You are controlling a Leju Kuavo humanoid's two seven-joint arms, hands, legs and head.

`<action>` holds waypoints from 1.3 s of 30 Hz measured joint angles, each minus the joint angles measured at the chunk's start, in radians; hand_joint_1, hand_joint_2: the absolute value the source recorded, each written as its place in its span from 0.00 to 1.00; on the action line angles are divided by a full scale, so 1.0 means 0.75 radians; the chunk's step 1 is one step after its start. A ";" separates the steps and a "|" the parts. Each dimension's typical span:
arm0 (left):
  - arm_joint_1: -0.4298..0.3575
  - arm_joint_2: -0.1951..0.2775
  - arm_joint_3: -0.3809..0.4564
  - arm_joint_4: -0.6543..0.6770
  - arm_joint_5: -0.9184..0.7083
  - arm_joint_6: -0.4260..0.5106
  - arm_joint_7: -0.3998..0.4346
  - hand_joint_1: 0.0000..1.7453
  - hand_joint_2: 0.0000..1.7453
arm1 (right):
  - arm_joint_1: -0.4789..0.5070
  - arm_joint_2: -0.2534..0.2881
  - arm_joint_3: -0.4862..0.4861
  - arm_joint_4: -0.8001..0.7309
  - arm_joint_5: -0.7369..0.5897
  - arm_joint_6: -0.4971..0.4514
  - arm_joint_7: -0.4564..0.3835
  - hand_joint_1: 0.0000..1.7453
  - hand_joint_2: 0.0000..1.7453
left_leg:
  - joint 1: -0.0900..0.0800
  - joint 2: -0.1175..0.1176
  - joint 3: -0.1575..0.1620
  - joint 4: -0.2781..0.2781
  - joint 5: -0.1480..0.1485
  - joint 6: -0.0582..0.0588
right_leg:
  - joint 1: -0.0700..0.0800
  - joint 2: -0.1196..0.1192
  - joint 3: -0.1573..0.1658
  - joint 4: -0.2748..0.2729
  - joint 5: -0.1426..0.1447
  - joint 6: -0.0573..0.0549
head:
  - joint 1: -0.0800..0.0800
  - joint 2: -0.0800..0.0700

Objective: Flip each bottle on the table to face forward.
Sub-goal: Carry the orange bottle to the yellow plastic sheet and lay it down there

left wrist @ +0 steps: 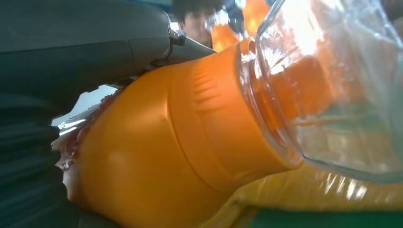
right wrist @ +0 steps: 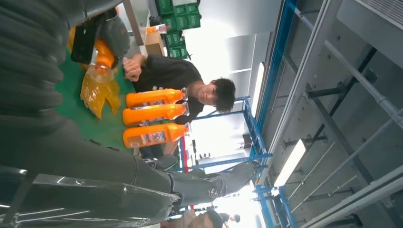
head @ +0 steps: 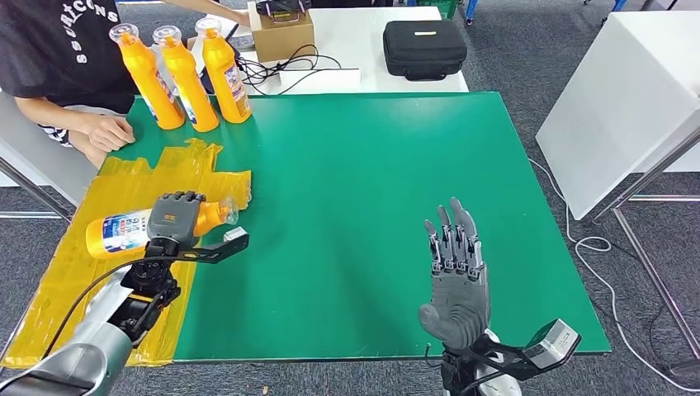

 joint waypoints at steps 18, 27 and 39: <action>-0.046 -0.033 0.052 0.193 -0.002 0.069 -0.048 0.00 1.00 | 0.017 0.004 -0.006 0.011 0.035 -0.087 -0.007 0.00 1.00 | 0.000 0.000 -0.001 0.000 0.000 0.000 | 0.000 0.000 0.000 0.000 0.000 0.000 | 0.000 0.000; 0.037 -0.036 0.146 0.097 0.124 0.179 -0.156 0.00 0.50 | 0.004 0.027 0.040 0.037 0.183 -0.321 -0.012 0.00 1.00 | 0.000 0.000 -0.001 0.000 0.000 0.000 | 0.000 0.000 0.000 0.000 0.000 0.000 | 0.000 0.000; 0.638 -0.046 0.181 -0.895 0.950 0.185 -0.593 0.00 0.00 | -0.006 0.046 0.100 0.099 0.369 -0.555 -0.012 0.00 0.00 | 0.000 0.004 -0.003 -0.001 -0.003 -0.001 | 0.000 0.003 -0.002 -0.001 -0.002 0.001 | 0.000 0.000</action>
